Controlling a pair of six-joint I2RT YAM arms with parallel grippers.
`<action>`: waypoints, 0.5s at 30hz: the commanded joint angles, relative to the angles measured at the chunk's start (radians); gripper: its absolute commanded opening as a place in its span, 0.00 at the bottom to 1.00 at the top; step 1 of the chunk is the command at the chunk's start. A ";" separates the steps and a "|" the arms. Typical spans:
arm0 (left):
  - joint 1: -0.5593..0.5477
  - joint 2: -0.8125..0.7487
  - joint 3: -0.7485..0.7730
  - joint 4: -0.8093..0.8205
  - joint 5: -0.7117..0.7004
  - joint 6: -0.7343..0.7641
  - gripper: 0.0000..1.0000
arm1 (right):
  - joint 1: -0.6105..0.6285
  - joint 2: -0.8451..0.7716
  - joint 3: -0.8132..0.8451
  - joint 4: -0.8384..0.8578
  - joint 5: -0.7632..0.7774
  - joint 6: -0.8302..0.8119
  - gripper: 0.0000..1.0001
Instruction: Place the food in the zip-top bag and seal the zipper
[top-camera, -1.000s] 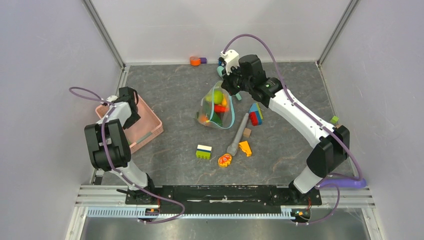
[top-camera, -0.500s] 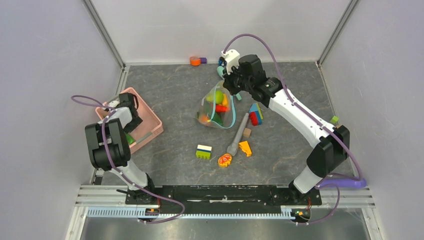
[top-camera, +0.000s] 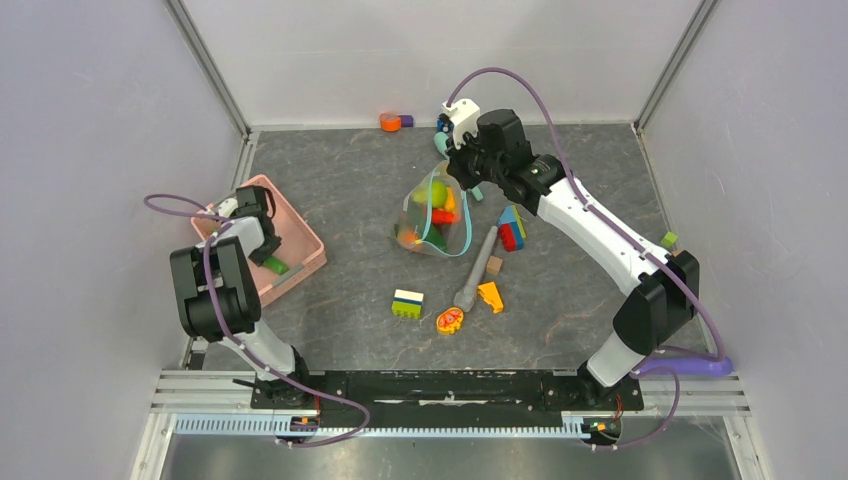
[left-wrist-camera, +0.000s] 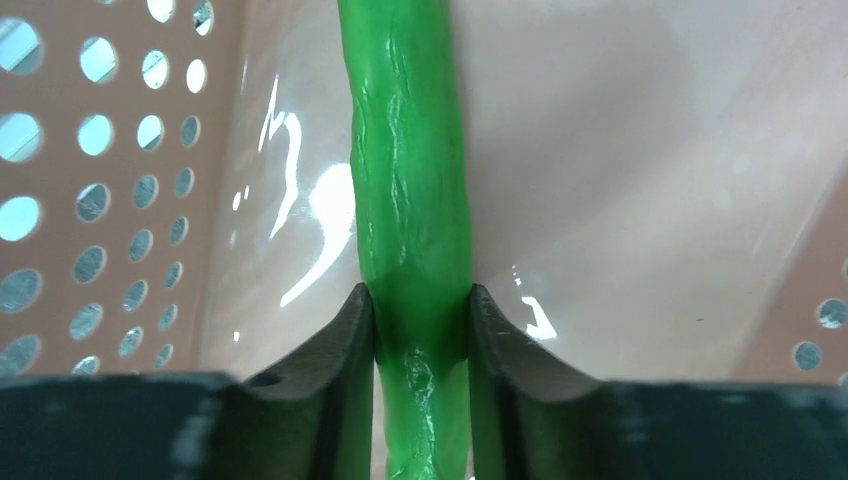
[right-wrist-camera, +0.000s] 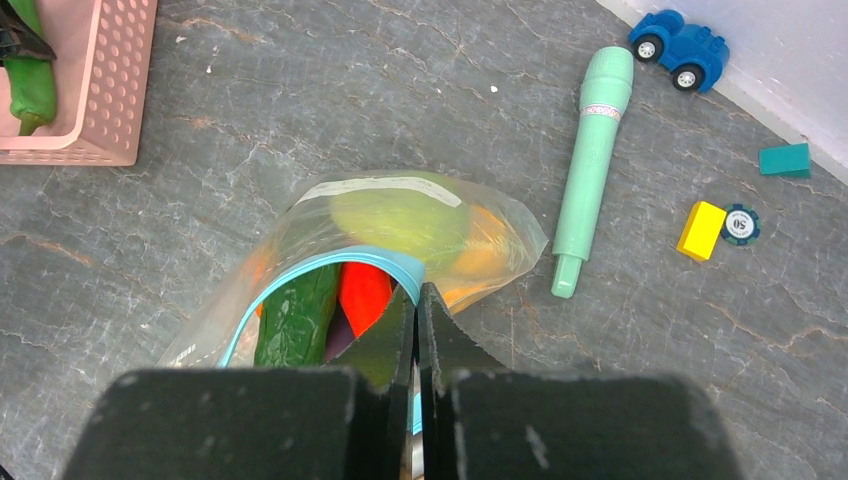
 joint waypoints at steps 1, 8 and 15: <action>0.005 -0.015 -0.007 0.023 0.098 0.045 0.16 | -0.002 -0.004 0.049 0.026 0.017 -0.009 0.00; 0.003 -0.194 0.000 0.027 0.214 0.069 0.02 | -0.002 -0.021 0.050 0.020 0.025 0.002 0.00; -0.002 -0.439 -0.004 0.008 0.315 0.077 0.02 | -0.004 -0.012 0.073 -0.013 0.012 0.057 0.00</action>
